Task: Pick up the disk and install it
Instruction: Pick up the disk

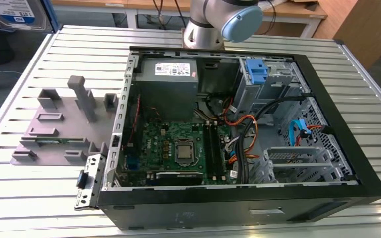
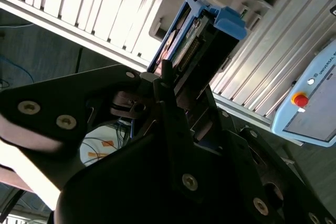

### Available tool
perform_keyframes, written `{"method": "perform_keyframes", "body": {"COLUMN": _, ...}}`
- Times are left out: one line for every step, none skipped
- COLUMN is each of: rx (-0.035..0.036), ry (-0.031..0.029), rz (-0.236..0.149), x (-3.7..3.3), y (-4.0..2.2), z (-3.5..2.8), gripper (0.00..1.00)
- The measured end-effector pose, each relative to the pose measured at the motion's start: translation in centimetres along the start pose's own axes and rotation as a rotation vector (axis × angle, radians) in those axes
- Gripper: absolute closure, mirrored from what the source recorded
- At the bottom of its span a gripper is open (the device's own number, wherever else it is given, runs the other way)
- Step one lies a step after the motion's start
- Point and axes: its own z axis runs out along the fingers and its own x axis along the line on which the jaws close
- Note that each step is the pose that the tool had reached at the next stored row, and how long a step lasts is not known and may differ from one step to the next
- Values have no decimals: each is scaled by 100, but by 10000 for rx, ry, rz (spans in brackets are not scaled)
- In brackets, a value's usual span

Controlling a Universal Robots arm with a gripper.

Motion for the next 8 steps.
{"method": "perform_keyframes", "body": {"rx": 1, "ry": 0, "rz": 0, "x": 0, "y": 0, "z": -15, "gripper": 65}}
{"method": "perform_keyframes", "body": {"rx": 1, "ry": -1, "rz": 0, "x": -1, "y": 0, "z": -28, "gripper": 65}}
{"method": "perform_keyframes", "body": {"rx": 1, "ry": 0, "rz": 0, "x": -1, "y": 1, "z": -43, "gripper": 65}}
{"method": "perform_keyframes", "body": {"rx": 0, "ry": 0, "rz": -1, "x": -2, "y": 1, "z": -57, "gripper": 65}}
{"method": "perform_keyframes", "body": {"rx": 0, "ry": 0, "rz": 0, "x": -2, "y": 1, "z": -71, "gripper": 65}}
{"method": "perform_keyframes", "body": {"rx": 0, "ry": 0, "rz": -1, "x": -2, "y": 1, "z": -85, "gripper": 65}}
{"method": "perform_keyframes", "body": {"rx": 0, "ry": 0, "rz": 0, "x": -3, "y": 2, "z": -100, "gripper": 65}}
{"method": "perform_keyframes", "body": {"rx": 0, "ry": 0, "rz": 0, "x": -3, "y": 2, "z": -114, "gripper": 65}}
